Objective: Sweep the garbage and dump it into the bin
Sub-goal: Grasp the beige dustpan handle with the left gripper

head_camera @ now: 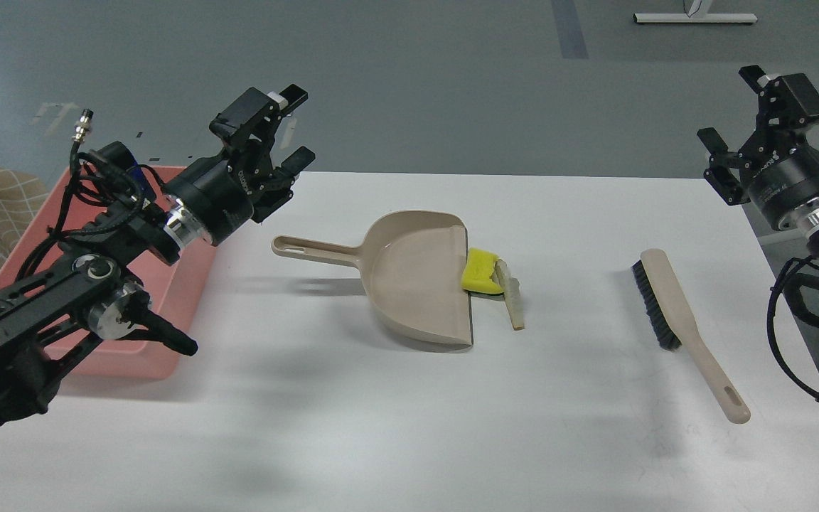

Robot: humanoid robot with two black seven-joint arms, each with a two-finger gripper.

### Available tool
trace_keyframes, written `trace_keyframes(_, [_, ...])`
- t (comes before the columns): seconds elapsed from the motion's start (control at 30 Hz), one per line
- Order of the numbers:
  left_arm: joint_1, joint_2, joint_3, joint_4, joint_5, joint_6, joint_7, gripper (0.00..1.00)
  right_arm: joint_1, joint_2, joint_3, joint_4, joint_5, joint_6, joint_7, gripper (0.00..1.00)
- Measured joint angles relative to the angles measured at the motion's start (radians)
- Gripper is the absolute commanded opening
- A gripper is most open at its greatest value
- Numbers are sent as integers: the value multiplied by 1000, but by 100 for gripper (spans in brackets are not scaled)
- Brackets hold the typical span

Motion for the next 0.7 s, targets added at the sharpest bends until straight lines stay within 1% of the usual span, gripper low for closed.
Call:
trace_keyframes(0.13, [102, 40, 0, -62, 142, 41, -1, 100, -2, 1, 0, 0, 1, 0, 0, 100])
trace_keyframes(0.23, [207, 40, 1, -93, 251, 79, 2, 100, -3, 4, -1, 0, 1, 0, 0, 100])
trace_keyframes(0.37, [296, 14, 1, -100, 349, 115, 7, 100, -2, 4, -1, 0, 1, 0, 0, 100])
trace_keyframes(0.5, [322, -5, 3, -91, 367, 132, 13, 100, -1, 4, -1, 0, 1, 0, 0, 100])
trace_keyframes(0.7, [318, -63, 7, -12, 368, 152, 45, 100, -2, 8, -1, 0, 1, 0, 0, 100])
